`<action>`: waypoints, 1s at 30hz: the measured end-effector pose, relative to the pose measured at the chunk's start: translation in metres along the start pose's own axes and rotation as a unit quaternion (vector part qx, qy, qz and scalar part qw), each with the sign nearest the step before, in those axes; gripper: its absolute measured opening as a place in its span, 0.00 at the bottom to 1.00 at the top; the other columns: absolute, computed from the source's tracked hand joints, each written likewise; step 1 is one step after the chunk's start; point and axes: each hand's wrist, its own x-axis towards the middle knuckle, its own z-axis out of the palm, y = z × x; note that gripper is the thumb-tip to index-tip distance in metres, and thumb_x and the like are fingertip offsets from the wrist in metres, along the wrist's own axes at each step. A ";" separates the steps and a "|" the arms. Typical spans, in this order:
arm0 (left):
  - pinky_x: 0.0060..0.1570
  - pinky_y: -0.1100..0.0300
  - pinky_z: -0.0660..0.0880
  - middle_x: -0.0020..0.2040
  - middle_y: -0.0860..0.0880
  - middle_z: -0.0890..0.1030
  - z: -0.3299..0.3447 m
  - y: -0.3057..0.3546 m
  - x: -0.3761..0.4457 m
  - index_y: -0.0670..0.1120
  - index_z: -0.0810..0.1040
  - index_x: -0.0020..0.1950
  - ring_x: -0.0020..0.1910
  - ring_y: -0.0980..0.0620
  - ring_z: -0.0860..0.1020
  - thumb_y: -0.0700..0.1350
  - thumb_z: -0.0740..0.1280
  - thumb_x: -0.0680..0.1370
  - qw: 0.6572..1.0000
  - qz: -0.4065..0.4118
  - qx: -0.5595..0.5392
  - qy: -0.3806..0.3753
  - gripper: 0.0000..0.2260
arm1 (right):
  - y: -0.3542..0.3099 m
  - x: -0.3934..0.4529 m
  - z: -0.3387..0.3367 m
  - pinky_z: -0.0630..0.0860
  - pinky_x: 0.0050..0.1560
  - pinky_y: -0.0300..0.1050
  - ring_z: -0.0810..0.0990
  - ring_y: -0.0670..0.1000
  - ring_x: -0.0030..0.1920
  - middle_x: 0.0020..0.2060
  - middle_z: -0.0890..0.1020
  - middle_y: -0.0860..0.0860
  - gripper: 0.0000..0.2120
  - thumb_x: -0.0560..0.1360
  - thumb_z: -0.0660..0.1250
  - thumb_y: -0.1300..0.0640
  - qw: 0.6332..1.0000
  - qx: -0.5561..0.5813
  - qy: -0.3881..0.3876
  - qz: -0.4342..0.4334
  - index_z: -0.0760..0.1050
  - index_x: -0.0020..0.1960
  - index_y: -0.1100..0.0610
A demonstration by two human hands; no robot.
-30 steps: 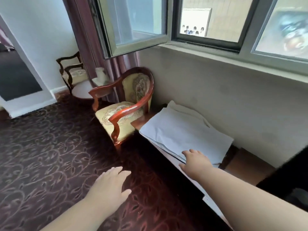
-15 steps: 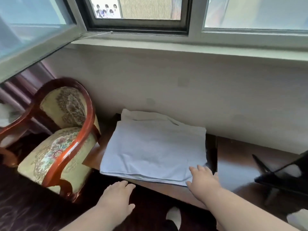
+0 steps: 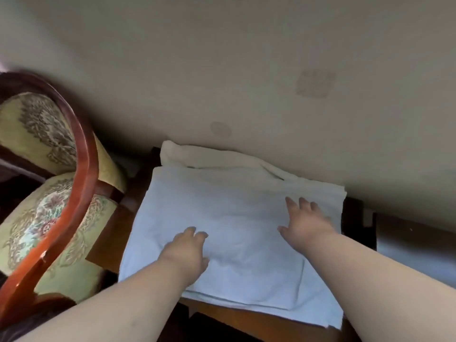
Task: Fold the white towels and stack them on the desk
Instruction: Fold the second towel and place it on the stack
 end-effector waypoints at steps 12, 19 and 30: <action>0.63 0.52 0.69 0.81 0.52 0.46 -0.043 0.008 0.203 0.56 0.45 0.80 0.70 0.44 0.66 0.56 0.64 0.77 0.988 0.083 -0.026 0.125 0.38 | -0.050 0.134 0.033 0.59 0.76 0.60 0.43 0.60 0.80 0.81 0.41 0.49 0.48 0.76 0.66 0.38 0.996 0.088 -0.009 -0.018 0.35 0.81 0.45; 0.52 0.53 0.74 0.64 0.46 0.65 -0.017 -0.004 0.219 0.49 0.69 0.63 0.55 0.42 0.74 0.54 0.69 0.76 0.972 0.109 -0.099 0.182 0.19 | -0.056 0.148 0.041 0.69 0.64 0.57 0.59 0.58 0.71 0.69 0.63 0.51 0.42 0.67 0.72 0.34 0.997 0.040 0.051 0.040 0.60 0.73 0.51; 0.40 0.56 0.71 0.45 0.47 0.76 -0.062 -0.049 0.190 0.48 0.72 0.48 0.40 0.49 0.76 0.50 0.61 0.81 0.997 0.027 -0.070 0.032 0.07 | -0.052 0.085 0.024 0.70 0.46 0.47 0.72 0.56 0.55 0.54 0.76 0.54 0.13 0.76 0.62 0.61 0.991 0.109 0.071 0.012 0.66 0.59 0.56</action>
